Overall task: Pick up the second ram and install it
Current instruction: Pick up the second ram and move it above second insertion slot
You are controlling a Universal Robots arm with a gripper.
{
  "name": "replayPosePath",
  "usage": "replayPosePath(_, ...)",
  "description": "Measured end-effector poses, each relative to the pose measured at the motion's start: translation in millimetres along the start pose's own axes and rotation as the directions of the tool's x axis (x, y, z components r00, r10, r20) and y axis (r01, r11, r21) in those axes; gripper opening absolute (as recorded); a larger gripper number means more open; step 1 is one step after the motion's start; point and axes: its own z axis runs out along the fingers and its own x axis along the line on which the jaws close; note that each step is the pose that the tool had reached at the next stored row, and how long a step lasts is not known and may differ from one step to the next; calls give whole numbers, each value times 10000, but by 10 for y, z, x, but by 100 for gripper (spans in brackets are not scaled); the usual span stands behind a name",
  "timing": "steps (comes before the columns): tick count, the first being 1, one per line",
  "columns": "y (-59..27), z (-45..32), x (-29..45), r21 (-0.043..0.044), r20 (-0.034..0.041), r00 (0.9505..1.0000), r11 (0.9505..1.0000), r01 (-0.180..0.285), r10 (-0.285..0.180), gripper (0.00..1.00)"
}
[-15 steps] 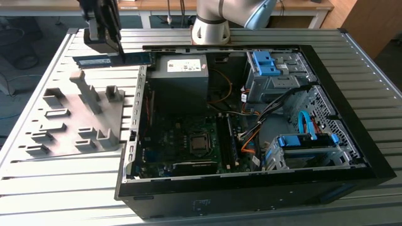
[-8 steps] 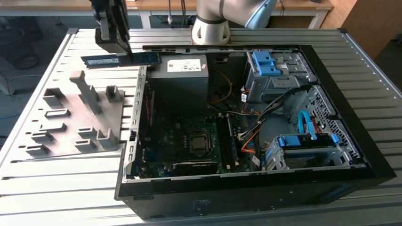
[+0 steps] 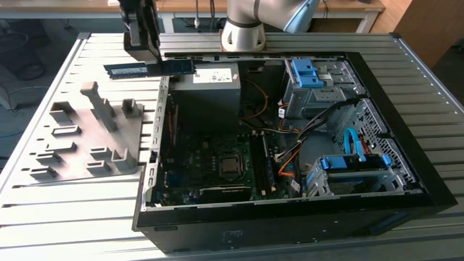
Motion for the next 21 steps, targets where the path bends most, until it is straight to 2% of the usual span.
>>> replayPosePath(21,-480,4,30,-12,0,10000,10000,-1,1,14)
